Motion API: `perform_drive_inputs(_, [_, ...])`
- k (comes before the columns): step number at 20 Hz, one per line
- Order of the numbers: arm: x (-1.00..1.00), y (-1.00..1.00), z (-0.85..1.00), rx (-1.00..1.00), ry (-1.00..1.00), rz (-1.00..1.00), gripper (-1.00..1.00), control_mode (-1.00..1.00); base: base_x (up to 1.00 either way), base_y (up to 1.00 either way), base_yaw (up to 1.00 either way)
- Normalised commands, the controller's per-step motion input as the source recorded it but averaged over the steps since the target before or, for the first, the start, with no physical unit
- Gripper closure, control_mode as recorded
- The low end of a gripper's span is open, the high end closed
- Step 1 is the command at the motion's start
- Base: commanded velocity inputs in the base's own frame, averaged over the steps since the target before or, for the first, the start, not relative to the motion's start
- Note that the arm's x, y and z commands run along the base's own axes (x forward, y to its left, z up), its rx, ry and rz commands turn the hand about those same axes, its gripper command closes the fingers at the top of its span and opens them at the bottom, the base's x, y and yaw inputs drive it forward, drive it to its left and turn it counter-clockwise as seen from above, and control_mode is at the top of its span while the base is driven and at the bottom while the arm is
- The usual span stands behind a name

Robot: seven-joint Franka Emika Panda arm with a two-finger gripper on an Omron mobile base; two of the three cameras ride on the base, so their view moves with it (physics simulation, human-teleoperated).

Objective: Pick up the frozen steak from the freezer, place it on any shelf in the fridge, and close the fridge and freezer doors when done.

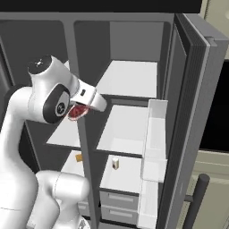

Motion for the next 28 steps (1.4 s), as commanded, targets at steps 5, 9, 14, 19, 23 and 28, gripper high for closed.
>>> perform_drive_inputs(5, [1.0,-0.86,0.0,-0.01,0.01,-0.02,1.0,-1.0,0.0,0.0,0.0])
perform_drive_inputs(9, [1.0,-0.71,0.0,0.0,0.0,0.0,1.0,-1.0,0.0,0.0,0.0])
perform_drive_inputs(14, [1.0,-0.53,0.0,0.0,0.0,0.0,1.0,-1.0,0.0,0.0,0.0])
perform_drive_inputs(19, [1.0,-0.25,0.0,0.0,0.0,0.03,1.0,-1.0,0.0,0.0,0.0])
perform_drive_inputs(23, [1.0,-0.2,-0.03,0.0,0.0,0.05,1.0,-1.0,0.0,0.0,0.0])
perform_drive_inputs(28, [1.0,-0.16,-0.08,0.0,0.0,0.06,-1.0,-1.0,0.0,0.0,0.0])
